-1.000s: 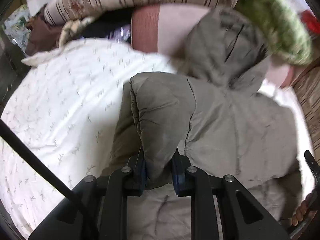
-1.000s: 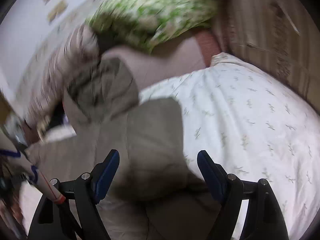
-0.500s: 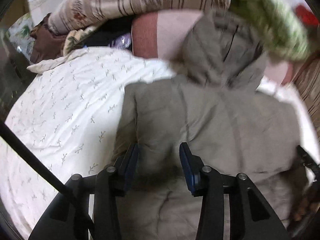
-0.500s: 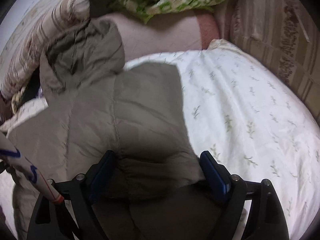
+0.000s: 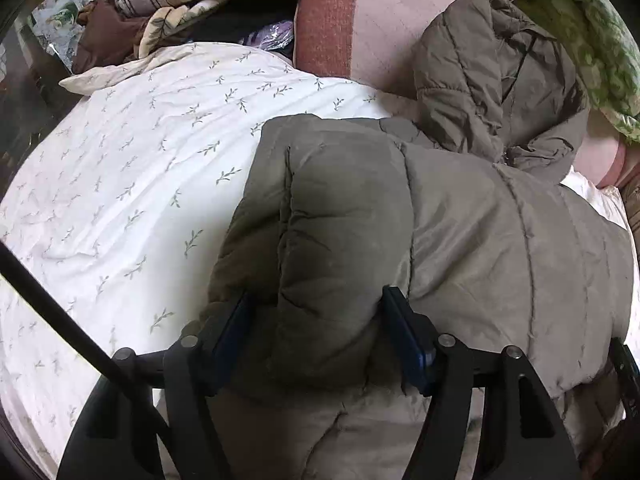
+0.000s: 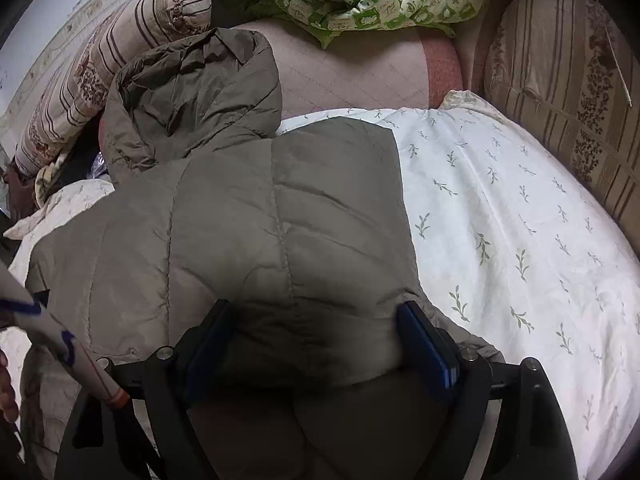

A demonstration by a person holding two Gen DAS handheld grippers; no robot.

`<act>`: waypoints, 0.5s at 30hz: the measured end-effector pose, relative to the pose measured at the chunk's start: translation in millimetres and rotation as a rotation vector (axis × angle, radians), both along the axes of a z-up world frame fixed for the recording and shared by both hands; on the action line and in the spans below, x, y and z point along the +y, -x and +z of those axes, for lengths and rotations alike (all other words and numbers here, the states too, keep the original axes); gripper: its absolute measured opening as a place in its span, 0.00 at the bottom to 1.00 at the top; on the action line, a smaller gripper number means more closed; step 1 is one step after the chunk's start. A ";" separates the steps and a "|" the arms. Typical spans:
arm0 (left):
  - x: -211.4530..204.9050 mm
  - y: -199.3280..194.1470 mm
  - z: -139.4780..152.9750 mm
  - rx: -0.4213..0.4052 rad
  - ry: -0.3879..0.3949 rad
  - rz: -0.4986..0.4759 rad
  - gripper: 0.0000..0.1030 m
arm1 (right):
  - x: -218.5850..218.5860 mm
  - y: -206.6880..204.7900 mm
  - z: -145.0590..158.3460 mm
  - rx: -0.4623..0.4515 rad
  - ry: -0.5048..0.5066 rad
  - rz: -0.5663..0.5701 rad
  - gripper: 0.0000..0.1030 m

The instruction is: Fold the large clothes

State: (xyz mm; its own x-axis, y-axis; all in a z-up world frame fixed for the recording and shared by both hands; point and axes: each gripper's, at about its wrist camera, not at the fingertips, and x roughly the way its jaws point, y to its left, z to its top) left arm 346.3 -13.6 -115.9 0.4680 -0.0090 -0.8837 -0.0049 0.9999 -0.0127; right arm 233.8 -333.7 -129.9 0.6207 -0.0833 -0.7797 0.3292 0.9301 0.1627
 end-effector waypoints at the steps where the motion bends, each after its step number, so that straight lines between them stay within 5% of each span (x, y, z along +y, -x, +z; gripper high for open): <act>1: -0.6 4.2 5.4 0.002 -0.001 -0.009 0.64 | -0.4 1.2 3.2 -0.010 0.002 -0.001 0.85; 7: 18.0 79.8 69.3 -0.143 0.048 -0.020 0.64 | 9.0 14.3 25.3 -0.086 0.066 -0.004 0.85; 15: 51.4 204.3 142.8 -0.414 -0.138 0.028 0.65 | 56.4 76.2 62.4 -0.170 0.117 0.061 0.85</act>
